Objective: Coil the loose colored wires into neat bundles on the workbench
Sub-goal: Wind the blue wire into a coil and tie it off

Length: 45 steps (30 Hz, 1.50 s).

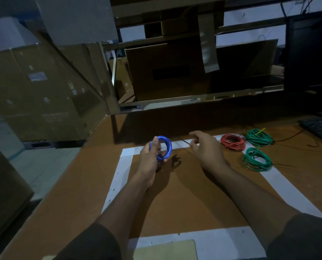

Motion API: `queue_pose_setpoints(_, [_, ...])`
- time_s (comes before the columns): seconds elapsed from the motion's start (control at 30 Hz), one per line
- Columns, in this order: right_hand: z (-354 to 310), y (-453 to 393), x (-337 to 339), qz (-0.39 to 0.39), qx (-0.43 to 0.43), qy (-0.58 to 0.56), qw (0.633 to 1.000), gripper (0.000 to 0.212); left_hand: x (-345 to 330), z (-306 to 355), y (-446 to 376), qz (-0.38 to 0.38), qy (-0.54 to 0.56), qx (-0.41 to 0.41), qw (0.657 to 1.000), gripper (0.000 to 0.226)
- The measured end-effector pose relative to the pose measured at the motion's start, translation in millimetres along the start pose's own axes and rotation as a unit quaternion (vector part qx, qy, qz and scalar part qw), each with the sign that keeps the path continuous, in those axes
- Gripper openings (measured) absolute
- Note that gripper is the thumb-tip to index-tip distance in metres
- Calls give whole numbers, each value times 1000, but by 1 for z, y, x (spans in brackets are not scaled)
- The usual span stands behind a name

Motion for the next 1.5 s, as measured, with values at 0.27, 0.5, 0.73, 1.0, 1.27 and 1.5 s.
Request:
queue_pose_setpoints(0.27, [-30, 29, 27, -73, -147, -268, 949, 29, 6, 1, -7, 8, 17, -12, 1000, 40])
queue_pose_setpoints(0.5, [-35, 49, 45, -56, -183, -321, 927, 14, 14, 5, -12, 41, 63, -7, 997, 45])
queue_pose_setpoints(0.73, [-38, 59, 45, -116, -242, -323, 908, 15, 24, 16, -15, 71, 122, 0, 990, 49])
queue_pose_setpoints(1.0, [-45, 76, 33, -259, -305, -325, 857, 21, 34, 27, -19, 89, 143, -15, 986, 44])
queue_pose_setpoints(1.27, [-49, 79, 33, -287, -380, -298, 827, 21, 38, 33, -18, 96, 150, -25, 984, 39])
queue_pose_setpoints(1.5, [-46, 78, 30, -263, -416, -329, 806, 21, 35, 36, -14, 83, 85, -64, 991, 31])
Point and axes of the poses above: each hand's wrist, its own y-axis away from the middle knuckle, its own x-axis out of the back of the hand, z = x × y, the point moved 5 cm from there along -y, towards the middle knuckle, and after that the axes turned 14 degrees about z, right-handed, at the moved point
